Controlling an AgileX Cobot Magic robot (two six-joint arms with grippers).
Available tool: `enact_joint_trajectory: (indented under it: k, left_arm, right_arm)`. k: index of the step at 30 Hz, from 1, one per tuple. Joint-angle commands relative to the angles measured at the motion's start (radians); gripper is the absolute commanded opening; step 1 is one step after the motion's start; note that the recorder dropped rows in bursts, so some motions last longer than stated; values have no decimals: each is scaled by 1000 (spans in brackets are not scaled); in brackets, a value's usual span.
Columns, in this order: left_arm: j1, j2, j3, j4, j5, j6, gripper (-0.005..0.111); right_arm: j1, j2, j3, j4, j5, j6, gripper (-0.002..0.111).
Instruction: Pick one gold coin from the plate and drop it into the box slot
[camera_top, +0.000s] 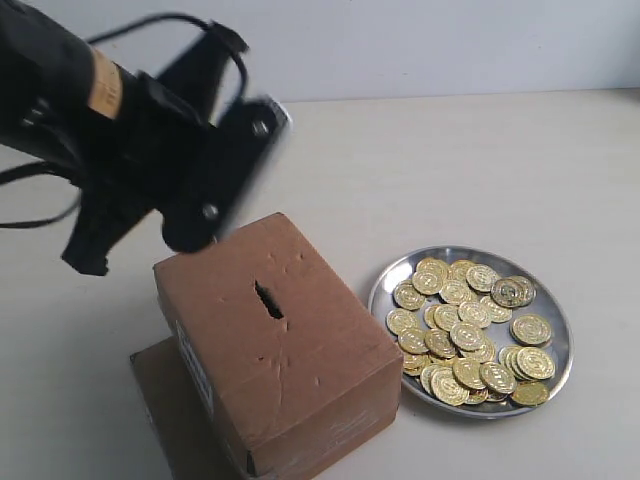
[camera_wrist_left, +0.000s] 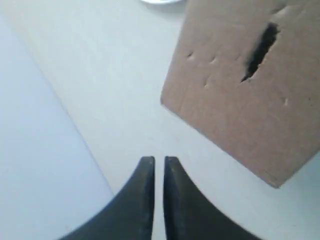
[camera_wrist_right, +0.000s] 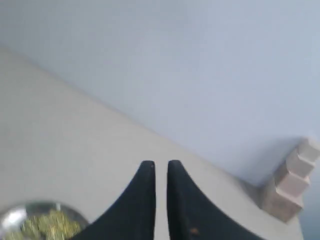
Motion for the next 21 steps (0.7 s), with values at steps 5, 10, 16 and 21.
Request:
enact_joint_trajectory:
  k: [5,10,16,21]
  left_arm:
    - [158,-344,94,-245,111,-357,0]
    - [161,-566,305,-482,-49,-336,0]
    - [161,-770,600,-913,-397,-344,0]
    - [161,-839,769,-1201,-528,-298,0]
  right_arm:
    - [3,-121,188,-44,-469,293,0]
    - [3,-209,435,-106,-613,562,0]
    - [3,-295,651,-393,-841,1021,0]
    - [3,-328,768,-550,-850,1264,0]
